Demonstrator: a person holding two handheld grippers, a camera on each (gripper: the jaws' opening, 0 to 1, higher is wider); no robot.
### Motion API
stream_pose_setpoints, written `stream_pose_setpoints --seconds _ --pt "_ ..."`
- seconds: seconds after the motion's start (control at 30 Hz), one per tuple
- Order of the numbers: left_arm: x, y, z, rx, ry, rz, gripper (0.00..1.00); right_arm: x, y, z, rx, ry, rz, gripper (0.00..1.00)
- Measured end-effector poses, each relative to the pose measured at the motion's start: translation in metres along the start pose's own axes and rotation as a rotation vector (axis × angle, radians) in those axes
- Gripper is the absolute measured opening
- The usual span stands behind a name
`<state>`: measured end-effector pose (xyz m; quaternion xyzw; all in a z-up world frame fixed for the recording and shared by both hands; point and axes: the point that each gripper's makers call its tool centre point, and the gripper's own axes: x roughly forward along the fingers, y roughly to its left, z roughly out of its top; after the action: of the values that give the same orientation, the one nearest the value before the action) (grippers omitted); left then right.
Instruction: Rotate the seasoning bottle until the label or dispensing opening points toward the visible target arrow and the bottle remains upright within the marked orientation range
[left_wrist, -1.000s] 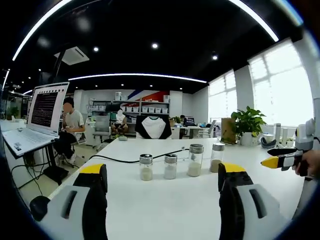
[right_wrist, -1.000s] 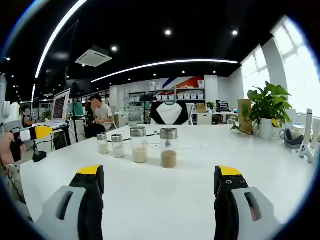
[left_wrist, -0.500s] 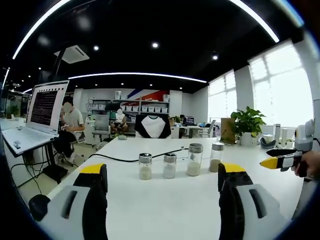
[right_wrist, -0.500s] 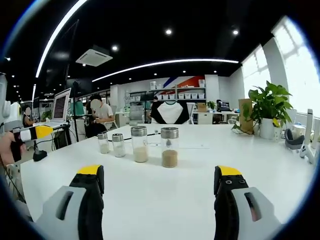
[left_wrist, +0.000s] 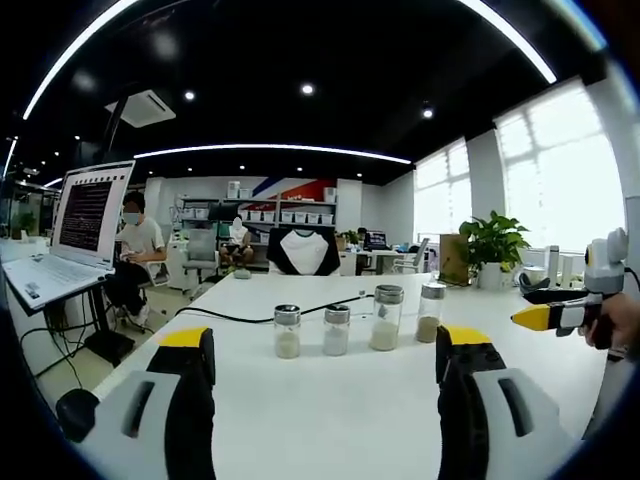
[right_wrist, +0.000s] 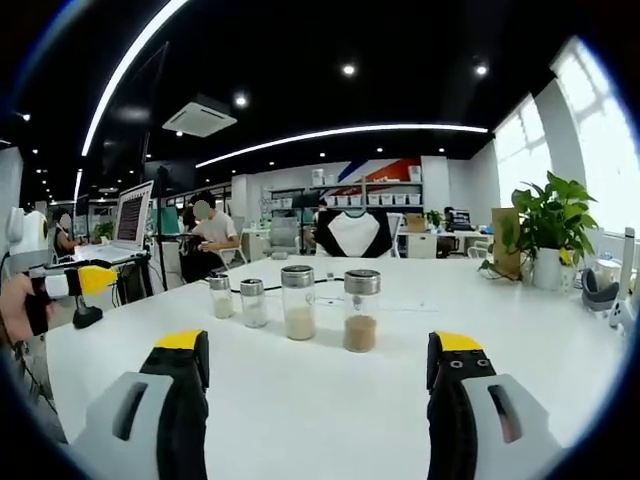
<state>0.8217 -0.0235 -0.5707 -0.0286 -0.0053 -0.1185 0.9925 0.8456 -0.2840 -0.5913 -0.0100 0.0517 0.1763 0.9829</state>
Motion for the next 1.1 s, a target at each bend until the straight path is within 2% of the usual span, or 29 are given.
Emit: stream_pose_setpoints --seconds 0.47,0.83,1.0,1.1 --pt "-0.003 -0.004 -0.001 -0.003 0.003 -0.003 0.96 0.054 0.032 0.019 -0.047 -0.024 0.099 0.90" --pt "-0.003 -0.007 -0.001 -0.012 0.008 -0.007 0.96 0.087 0.040 0.012 -0.035 0.009 0.136 0.89" --pt "0.002 -0.016 0.012 -0.002 -0.017 -0.024 0.96 0.104 0.041 0.004 -0.031 0.031 0.148 0.88" --pt "0.004 -0.019 0.014 -0.005 -0.024 -0.034 0.95 0.112 0.043 0.001 -0.036 0.036 0.155 0.87"
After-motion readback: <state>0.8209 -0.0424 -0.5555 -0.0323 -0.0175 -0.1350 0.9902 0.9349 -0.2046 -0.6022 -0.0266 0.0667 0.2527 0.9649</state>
